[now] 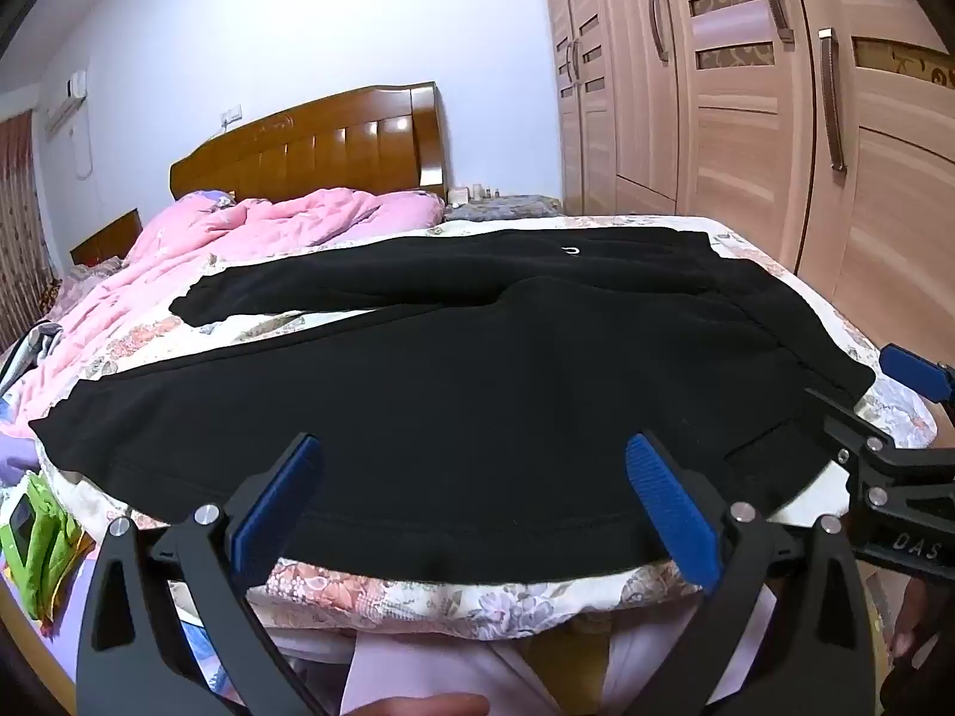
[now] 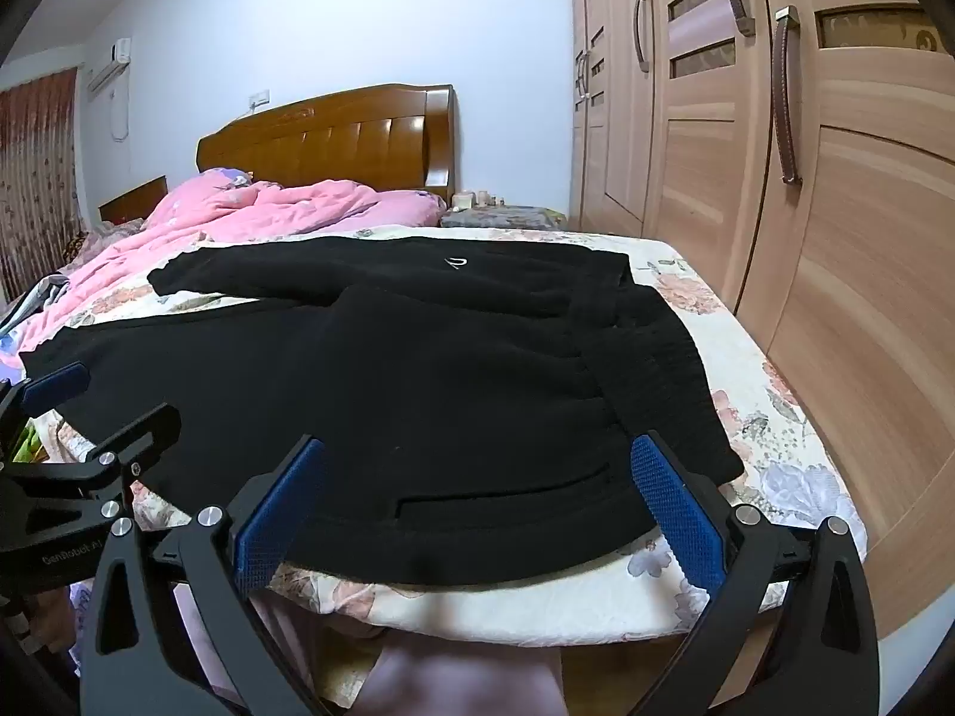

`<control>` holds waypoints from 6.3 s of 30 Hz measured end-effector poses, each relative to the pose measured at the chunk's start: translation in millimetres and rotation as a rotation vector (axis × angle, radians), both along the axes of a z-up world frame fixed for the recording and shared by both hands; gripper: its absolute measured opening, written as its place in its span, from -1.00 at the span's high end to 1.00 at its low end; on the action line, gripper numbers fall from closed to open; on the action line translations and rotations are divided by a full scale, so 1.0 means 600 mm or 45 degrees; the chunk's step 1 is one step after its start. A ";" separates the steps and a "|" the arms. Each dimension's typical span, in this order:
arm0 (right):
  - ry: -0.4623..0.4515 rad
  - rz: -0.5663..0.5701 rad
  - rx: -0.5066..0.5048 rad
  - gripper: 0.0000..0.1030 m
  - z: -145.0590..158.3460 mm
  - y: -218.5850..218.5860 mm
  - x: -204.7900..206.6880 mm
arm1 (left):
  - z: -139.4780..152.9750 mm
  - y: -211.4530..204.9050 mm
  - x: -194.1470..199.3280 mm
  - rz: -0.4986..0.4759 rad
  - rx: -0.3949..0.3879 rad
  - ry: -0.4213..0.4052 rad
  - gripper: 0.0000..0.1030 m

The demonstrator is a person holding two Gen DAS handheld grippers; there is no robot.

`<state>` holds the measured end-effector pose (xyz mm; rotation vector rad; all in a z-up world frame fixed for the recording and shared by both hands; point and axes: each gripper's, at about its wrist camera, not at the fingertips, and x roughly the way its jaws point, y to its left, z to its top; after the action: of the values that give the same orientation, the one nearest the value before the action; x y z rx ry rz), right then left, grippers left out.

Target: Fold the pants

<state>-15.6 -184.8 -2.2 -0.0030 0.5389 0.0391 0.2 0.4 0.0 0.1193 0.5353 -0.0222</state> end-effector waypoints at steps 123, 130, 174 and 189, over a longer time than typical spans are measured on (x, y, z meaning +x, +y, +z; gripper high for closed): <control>0.033 0.092 -0.045 -0.92 0.021 -0.013 0.085 | -0.020 0.093 0.040 0.149 -0.222 0.191 -0.97; 0.158 0.244 -0.102 -0.92 0.077 -0.065 0.290 | 0.047 0.087 0.188 -0.070 0.039 0.164 -0.97; 0.161 0.593 -0.093 0.84 0.070 -0.130 0.543 | -0.042 0.065 0.854 -1.310 0.127 0.872 0.59; 0.045 0.548 -0.038 0.84 0.116 -0.110 0.326 | 0.148 0.134 0.425 -0.949 0.552 0.078 0.75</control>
<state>179.7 -250.6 67.2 -0.1474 0.5667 0.4517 255.2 80.5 89.0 0.7392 0.5258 -0.6402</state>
